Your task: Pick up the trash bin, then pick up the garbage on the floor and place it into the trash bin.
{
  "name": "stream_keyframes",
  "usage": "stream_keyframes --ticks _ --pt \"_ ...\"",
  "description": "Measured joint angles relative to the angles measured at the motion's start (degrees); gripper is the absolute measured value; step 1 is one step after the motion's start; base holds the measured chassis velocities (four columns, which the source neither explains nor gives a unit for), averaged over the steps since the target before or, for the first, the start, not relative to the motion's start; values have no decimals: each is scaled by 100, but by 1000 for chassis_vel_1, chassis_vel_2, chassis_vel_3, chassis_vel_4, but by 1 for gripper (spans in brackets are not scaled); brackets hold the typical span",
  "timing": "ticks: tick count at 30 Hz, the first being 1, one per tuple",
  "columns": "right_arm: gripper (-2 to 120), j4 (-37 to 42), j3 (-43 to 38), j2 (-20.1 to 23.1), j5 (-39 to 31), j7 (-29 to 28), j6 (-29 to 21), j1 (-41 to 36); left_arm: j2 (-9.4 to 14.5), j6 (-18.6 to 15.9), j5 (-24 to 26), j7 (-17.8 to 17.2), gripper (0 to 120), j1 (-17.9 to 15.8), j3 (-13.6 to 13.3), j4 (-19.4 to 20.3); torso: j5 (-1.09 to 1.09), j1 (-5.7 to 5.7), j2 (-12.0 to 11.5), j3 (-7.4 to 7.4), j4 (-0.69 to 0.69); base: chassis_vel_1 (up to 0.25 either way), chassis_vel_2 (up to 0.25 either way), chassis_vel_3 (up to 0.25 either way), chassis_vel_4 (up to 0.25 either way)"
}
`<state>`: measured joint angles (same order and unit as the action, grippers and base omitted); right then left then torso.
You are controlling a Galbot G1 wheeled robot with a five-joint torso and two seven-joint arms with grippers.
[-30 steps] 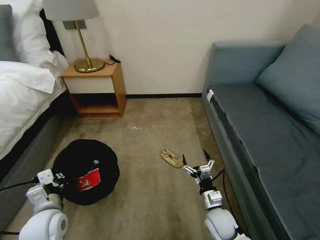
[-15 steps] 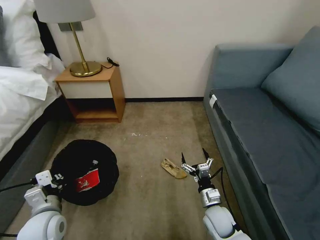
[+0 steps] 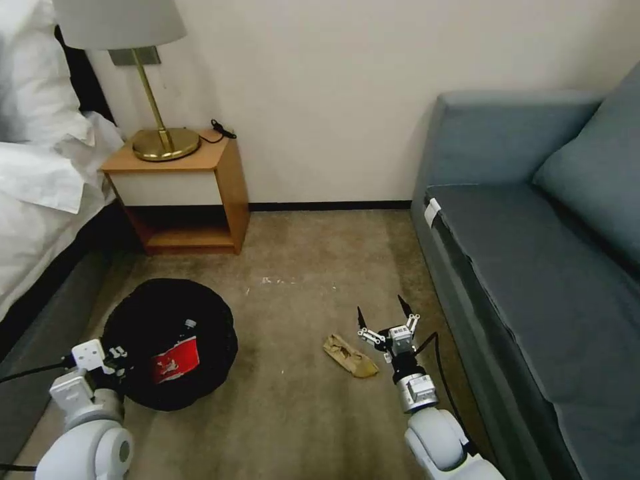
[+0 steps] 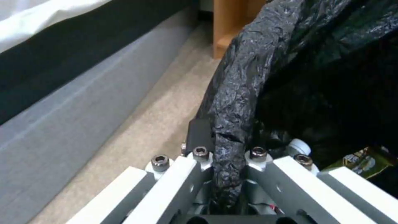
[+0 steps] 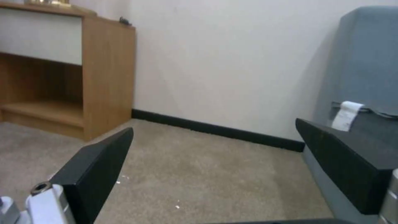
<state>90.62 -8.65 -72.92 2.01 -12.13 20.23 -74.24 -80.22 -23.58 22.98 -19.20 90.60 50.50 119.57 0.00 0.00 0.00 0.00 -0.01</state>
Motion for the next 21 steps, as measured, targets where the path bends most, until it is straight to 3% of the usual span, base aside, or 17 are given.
stream_keyframes --ticks 8,11,12,13,15,17,19,21 --pt "100 -34 478 518 -394 220 -808 343 27 -18 0 0 2 -31 0 -9 0 0 0 0 1 -23 17 15 -11" --pt "100 122 746 812 -904 644 -1609 567 39 -24 0 0 2 -36 -3 -16 0 0 0 0 1 0 0 0 0" --pt "100 216 863 956 -1185 968 -2163 689 43 -24 0 0 2 -41 -3 -25 0 0 0 0 1 0 0 0 0" --pt "100 216 863 956 -1185 968 -2163 689 43 -24 0 0 2 -41 -3 -25 0 0 0 0 1 0 0 0 0" --pt "100 271 1006 1120 -1447 1511 -2979 908 48 -25 0 1 2 -47 -2 -41 0 0 0 0 0 0 0 0 0" --pt "100 135 1194 1226 -1366 2180 -3630 1207 46 -28 0 1 2 -50 -6 -48 -1 0 0 0 1 0 0 0 0" --pt "100 92 1233 1234 -1320 2272 -3714 1255 44 -29 -2 1 2 -50 -7 -48 -1 0 0 0 1 0 0 0 0" --pt "100 -225 1550 1199 -1043 2663 -4266 1594 34 -48 -17 2 2 -49 -14 -49 -1 0 0 0 1 0 0 0 0"
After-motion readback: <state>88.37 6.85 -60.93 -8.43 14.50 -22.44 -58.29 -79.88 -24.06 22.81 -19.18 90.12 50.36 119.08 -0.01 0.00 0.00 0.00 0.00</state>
